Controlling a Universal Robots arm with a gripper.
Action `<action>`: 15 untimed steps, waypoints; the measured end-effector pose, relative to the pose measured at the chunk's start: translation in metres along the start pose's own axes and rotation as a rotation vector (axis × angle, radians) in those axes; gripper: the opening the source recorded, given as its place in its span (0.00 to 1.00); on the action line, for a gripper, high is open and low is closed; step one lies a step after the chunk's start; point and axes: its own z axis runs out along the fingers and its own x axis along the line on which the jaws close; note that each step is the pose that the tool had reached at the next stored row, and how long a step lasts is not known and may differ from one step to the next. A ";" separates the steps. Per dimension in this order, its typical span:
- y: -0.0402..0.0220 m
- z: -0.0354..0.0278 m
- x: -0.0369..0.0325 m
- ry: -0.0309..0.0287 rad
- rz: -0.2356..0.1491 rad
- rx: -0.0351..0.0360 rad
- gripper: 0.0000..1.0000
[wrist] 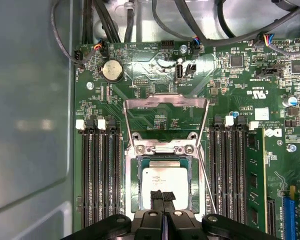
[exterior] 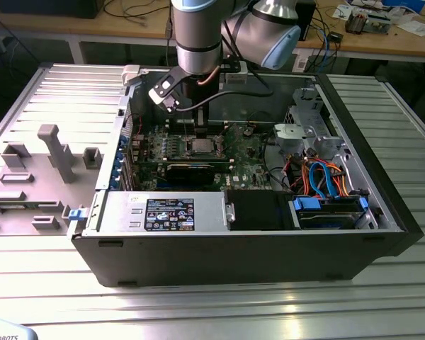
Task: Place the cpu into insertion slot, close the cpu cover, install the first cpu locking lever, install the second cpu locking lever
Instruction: 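Close the cpu cover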
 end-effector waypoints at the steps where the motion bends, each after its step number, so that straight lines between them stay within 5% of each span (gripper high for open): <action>1: 0.0000 0.0000 0.0000 -0.0001 0.000 0.0001 0.11; 15: 0.0002 -0.0001 0.0000 -0.0004 0.000 0.0041 0.11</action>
